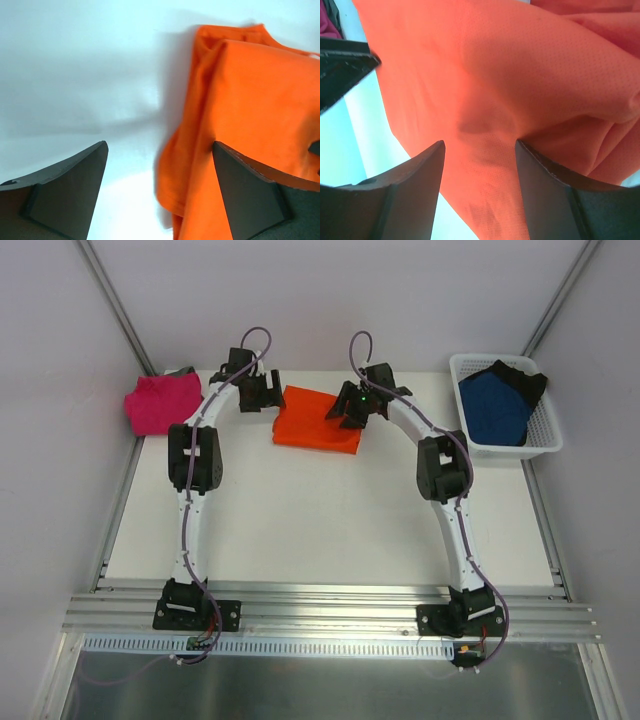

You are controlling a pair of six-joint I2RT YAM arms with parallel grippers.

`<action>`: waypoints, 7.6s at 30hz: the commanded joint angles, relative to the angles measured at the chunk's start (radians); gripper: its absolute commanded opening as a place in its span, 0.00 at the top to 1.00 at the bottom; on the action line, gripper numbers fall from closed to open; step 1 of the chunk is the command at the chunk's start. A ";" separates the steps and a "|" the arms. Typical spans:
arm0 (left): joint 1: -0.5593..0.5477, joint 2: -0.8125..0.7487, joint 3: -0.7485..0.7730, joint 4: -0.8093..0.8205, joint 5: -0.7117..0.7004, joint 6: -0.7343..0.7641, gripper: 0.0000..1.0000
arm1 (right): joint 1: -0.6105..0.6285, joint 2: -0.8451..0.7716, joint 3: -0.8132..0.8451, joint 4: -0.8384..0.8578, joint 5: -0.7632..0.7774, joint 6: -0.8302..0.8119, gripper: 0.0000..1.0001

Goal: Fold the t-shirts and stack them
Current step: Fold the tshirt, then neatly place the folded tshirt to the corner

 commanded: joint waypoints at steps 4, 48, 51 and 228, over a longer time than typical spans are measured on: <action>0.015 0.023 0.038 0.013 0.071 -0.042 0.14 | 0.011 -0.094 -0.015 -0.020 -0.014 -0.022 0.38; 0.000 0.048 -0.086 0.136 0.481 -0.224 1.00 | -0.017 -0.167 -0.100 -0.072 0.011 -0.078 0.36; 0.009 -0.003 -0.071 0.096 0.409 -0.167 1.00 | -0.024 -0.190 -0.098 -0.066 0.006 -0.079 0.36; -0.186 -0.843 -0.381 -0.021 -0.535 0.194 0.01 | -0.057 -0.848 -0.239 -0.486 0.807 -0.588 0.02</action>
